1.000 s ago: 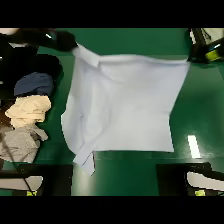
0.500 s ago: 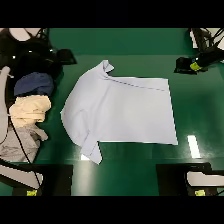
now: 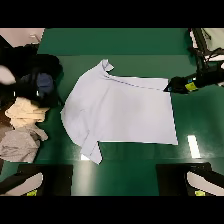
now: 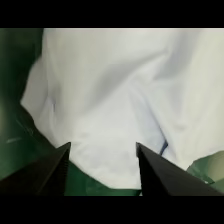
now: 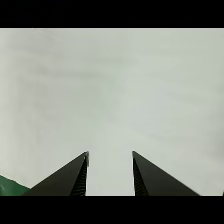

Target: Fold the shirts.

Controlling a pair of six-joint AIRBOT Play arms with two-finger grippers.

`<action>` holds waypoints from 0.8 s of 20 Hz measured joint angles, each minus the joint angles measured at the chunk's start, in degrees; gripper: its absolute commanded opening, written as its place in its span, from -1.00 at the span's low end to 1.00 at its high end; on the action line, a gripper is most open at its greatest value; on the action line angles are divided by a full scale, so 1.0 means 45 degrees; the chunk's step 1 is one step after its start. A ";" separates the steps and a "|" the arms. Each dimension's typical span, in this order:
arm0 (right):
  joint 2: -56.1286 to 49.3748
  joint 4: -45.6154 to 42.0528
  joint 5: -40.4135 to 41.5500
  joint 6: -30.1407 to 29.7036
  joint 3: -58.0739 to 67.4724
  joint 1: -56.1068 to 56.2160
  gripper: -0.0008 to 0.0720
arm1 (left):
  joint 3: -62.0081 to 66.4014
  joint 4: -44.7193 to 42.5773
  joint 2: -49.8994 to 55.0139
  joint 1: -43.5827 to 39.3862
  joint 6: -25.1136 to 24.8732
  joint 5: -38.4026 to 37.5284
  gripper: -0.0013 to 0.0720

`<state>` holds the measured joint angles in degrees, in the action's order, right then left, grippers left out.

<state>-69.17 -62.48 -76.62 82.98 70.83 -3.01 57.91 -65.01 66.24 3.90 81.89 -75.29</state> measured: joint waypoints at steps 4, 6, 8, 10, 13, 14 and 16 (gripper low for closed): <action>0.0559 0.0374 0.0316 -0.0155 -0.0743 0.0000 -0.11 | -0.4551 0.0831 -0.2895 0.0024 0.0452 0.0816 0.35; 0.0665 0.0471 0.0403 -0.0189 -0.0729 0.0000 -0.11 | -0.5877 0.1326 -0.3565 0.0024 0.0559 0.1059 0.35; 0.0729 0.0554 0.0423 -0.0204 -0.0578 0.0000 -0.11 | -0.6805 0.1622 -0.3915 0.0024 0.0617 0.1258 0.35; 0.0758 0.0588 0.0437 -0.0209 -0.0393 0.0000 -0.11 | -0.7470 0.1817 -0.4099 0.0024 0.0651 0.1511 0.35; 0.0772 0.0631 0.0457 -0.0223 -0.0117 0.0000 -0.11 | -0.8155 0.2234 -0.4221 0.0024 0.0597 0.2103 0.35; 0.0772 0.0636 0.0466 -0.0228 -0.0058 0.0000 -0.11 | -0.8276 0.2433 -0.4235 0.0024 0.0534 0.2312 0.35; 0.0777 0.0641 0.0466 -0.0228 0.0010 0.0000 -0.11 | -0.8451 0.2764 -0.4255 0.0029 0.0330 0.2676 0.34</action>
<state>-65.67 -59.59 -74.52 81.95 70.87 -3.01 19.88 -52.58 47.09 4.03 83.37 -63.24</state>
